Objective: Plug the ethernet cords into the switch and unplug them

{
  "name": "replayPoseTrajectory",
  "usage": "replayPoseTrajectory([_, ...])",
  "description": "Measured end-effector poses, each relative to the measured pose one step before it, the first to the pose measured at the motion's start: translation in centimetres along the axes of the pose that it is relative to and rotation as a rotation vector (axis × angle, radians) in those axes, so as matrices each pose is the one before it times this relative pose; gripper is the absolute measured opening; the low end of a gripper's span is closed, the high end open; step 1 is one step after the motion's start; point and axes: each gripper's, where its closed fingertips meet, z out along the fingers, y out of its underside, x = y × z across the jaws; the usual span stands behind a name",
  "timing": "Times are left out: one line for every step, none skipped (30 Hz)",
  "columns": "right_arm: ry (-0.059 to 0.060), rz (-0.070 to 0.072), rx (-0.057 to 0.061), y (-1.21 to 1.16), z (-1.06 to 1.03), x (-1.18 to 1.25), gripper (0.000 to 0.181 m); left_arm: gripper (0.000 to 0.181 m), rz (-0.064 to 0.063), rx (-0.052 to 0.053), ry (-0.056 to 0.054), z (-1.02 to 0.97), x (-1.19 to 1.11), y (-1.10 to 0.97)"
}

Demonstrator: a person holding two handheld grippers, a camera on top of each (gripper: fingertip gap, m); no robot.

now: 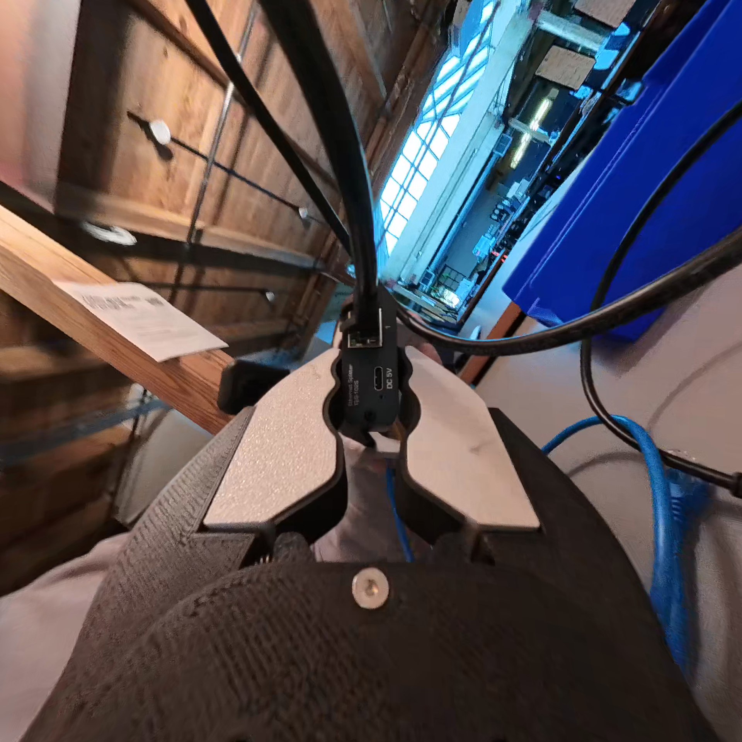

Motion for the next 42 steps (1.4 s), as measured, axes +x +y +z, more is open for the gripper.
replayPoseTrajectory([-0.0082, 0.0281, 0.0276, -0.132, 0.039, -0.036, 0.024, 0.066, -0.0033, -0.0119, -0.0266, -0.058, -0.186, 0.353])
replayPoseTrajectory([0.0018, 0.0298, 0.0179, 0.006, 0.040, 0.125, 0.024, 0.068, 0.0036, -0.0129, -0.0251, -0.037, -0.116, 0.395])
replayPoseTrajectory([0.0005, 0.0219, 0.0129, 0.106, 0.041, 0.127, 0.024, 0.065, -0.0014, 0.0014, -0.0047, -0.046, 0.184, 0.240])
replayPoseTrajectory([-0.0024, 0.0163, 0.0053, 0.175, 0.038, 0.132, 0.024, 0.061, -0.0146, 0.0057, 0.0048, -0.059, 0.269, 0.210])
replayPoseTrajectory([-0.0057, 0.0205, 0.0008, 0.180, 0.042, 0.131, 0.024, 0.062, -0.0163, 0.0069, -0.0022, -0.102, 0.083, 0.160])
replayPoseTrajectory([-0.0075, 0.0238, 0.0079, 0.091, 0.018, 0.120, 0.024, 0.061, -0.0042, 0.0103, -0.0019, -0.124, 0.065, 0.067])
replayPoseTrajectory([-0.0053, 0.0213, 0.0142, 0.039, 0.012, 0.160, 0.024, 0.061, 0.0019, 0.0058, -0.0044, -0.081, 0.028, 0.085])
replayPoseTrajectory([-0.0105, 0.0207, 0.0129, 0.007, -0.002, 0.111, 0.024, 0.061, 0.0038, 0.0039, -0.0056, -0.038, 0.024, 0.071])
replayPoseTrajectory([-0.0133, 0.0217, 0.0073, 0.043, -0.013, 0.082, 0.025, 0.061, 0.0075, 0.0097, -0.0076, -0.039, 0.031, 0.018])
replayPoseTrajectory([-0.0028, 0.0106, 0.0056, 0.036, -0.023, 0.134, 0.025, 0.061, 0.0104, 0.0118, -0.0069, -0.045, 0.032, 0.032])
replayPoseTrajectory([0.0004, -0.0036, 0.0066, 0.006, -0.005, 0.046, 0.025, 0.061, 0.0017, 0.0128, -0.0058, -0.019, 0.039, 0.026])
replayPoseTrajectory([0.0004, -0.0019, 0.0048, 0.008, -0.026, -0.002, 0.025, 0.061, -0.0076, 0.0177, -0.0061, -0.013, 0.042, -0.049])
replayPoseTrajectory([0.0058, 0.0037, 0.0111, -0.083, -0.043, 0.055, 0.028, 0.061, -0.0037, 0.0179, -0.0078, 0.021, 0.048, -0.056])
replayPoseTrajectory([0.0004, -0.0041, 0.0111, -0.088, -0.085, 0.031, 0.028, 0.061, 0.0045, 0.0140, -0.0093, 0.065, 0.038, -0.020])
replayPoseTrajectory([-0.0010, 0.0006, 0.0066, -0.077, -0.113, 0.068, 0.025, 0.061, 0.0001, 0.0067, -0.0042, 0.092, 0.061, 0.039])
replayPoseTrajectory([0.0006, 0.0142, 0.0106, -0.116, -0.141, 0.097, 0.027, 0.061, -0.0067, 0.0008, 0.0005, 0.122, 0.071, 0.072])
replayPoseTrajectory([0.0007, 0.0084, 0.0087, -0.094, -0.133, 0.060, 0.025, 0.061, -0.0032, 0.0013, 0.0016, 0.122, 0.081, 0.077])
replayPoseTrajectory([0.0035, -0.0089, 0.0029, -0.062, -0.130, 0.065, 0.025, 0.061, -0.0012, 0.0010, 0.0026, 0.109, 0.079, 0.072])
replayPoseTrajectory([0.0096, -0.0237, -0.0055, -0.036, -0.165, 0.127, 0.025, 0.061, -0.0087, -0.0070, 0.0056, 0.103, 0.099, 0.140])
replayPoseTrajectory([0.0117, -0.0398, -0.0156, -0.019, -0.229, 0.126, 0.027, 0.060, -0.0222, -0.0166, 0.0127, 0.115, 0.145, 0.234])
replayPoseTrajectory([0.0077, -0.0518, -0.0269, 0.080, -0.263, 0.039, 0.024, 0.061, -0.0255, -0.0115, 0.0191, 0.118, 0.168, 0.212])
replayPoseTrajectory([0.0114, -0.0381, -0.0203, 0.043, -0.320, 0.041, 0.025, 0.060, -0.0214, 0.0066, 0.0214, 0.049, 0.120, 0.083])
replayPoseTrajectory([0.0203, -0.0192, -0.0052, -0.161, -0.362, 0.086, 0.034, 0.060, -0.0192, 0.0214, 0.0136, -0.064, -0.034, -0.060])
replayPoseTrajectory([0.0244, -0.0142, 0.0073, -0.289, -0.392, 0.144, 0.046, 0.060, -0.0218, 0.0280, 0.0092, -0.142, -0.101, -0.165])
replayPoseTrajectory([0.0211, -0.0163, 0.0158, -0.312, -0.424, 0.117, 0.049, 0.060, -0.0199, 0.0259, 0.0035, -0.157, -0.136, -0.164])
replayPoseTrajectory([0.0218, -0.0175, 0.0183, -0.224, -0.379, 0.160, 0.048, 0.060, -0.0118, 0.0156, 0.0050, -0.068, -0.037, -0.040])
replayPoseTrajectory([0.0282, -0.0157, 0.0205, -0.124, -0.281, 0.262, 0.048, 0.060, -0.0030, 0.0003, 0.0147, 0.045, 0.164, 0.168])
replayPoseTrajectory([0.0076, -0.0094, 0.0285, -0.137, -0.200, -0.011, 0.050, 0.060, 0.0007, -0.0051, 0.0100, 0.160, 0.200, 0.228])
replayPoseTrajectory([-0.0019, 0.0022, 0.0331, -0.167, -0.152, -0.108, 0.048, 0.060, -0.0022, -0.0063, 0.0129, 0.210, 0.266, 0.202])
replayPoseTrajectory([0.0089, 0.0117, 0.0306, -0.135, -0.150, 0.065, 0.046, 0.060, -0.0029, -0.0065, 0.0082, 0.209, 0.200, 0.185])
replayPoseTrajectory([0.0087, 0.0082, 0.0324, -0.174, -0.152, 0.080, 0.044, 0.060, -0.0008, -0.0060, -0.0046, 0.185, 0.028, 0.187])
replayPoseTrajectory([0.0029, -0.0016, 0.0286, -0.150, -0.167, -0.001, 0.037, 0.060, -0.0030, -0.0062, -0.0048, 0.124, 0.001, 0.176])
replayPoseTrajectory([0.0007, -0.0033, 0.0212, -0.093, -0.117, 0.000, 0.031, 0.060, -0.0016, -0.0061, 0.0029, 0.066, 0.104, 0.145])
replayPoseTrajectory([0.0027, 0.0038, 0.0143, -0.057, -0.048, 0.059, 0.027, 0.060, 0.0060, -0.0069, 0.0019, 0.043, 0.118, 0.110])
replayPoseTrajectory([0.0008, 0.0044, 0.0195, -0.154, -0.063, 0.063, 0.024, 0.060, 0.0095, -0.0114, 0.0064, 0.038, 0.171, 0.134])
replayPoseTrajectory([-0.0026, -0.0041, 0.0216, -0.190, -0.055, -0.001, 0.019, 0.060, 0.0063, -0.0142, 0.0118, 0.001, 0.214, 0.144])
replayPoseTrajectory([0.0044, -0.0098, 0.0148, -0.090, -0.035, 0.077, 0.016, 0.060, 0.0051, -0.0107, 0.0013, -0.007, 0.069, 0.097])
replayPoseTrajectory([0.0109, -0.0036, 0.0080, 0.009, 0.025, 0.137, 0.018, 0.060, 0.0034, -0.0069, -0.0078, 0.016, -0.022, 0.075])
replayPoseTrajectory([-0.0009, -0.0003, 0.0056, 0.065, 0.074, -0.031, 0.017, 0.060, -0.0023, -0.0047, 0.0001, 0.032, 0.086, 0.079])
replayPoseTrajectory([-0.0004, 0.0018, -0.0040, 0.220, 0.116, -0.036, 0.017, 0.060, -0.0035, -0.0028, 0.0018, 0.030, 0.111, 0.048])
replayPoseTrajectory([0.0085, -0.0006, -0.0052, 0.225, 0.150, 0.073, 0.017, 0.060, 0.0025, -0.0017, -0.0064, 0.009, 0.008, 0.012])
replayPoseTrajectory([0.0081, 0.0022, 0.0095, -0.006, 0.028, 0.079, 0.017, 0.060, 0.0058, -0.0061, -0.0067, -0.010, -0.016, 0.065])
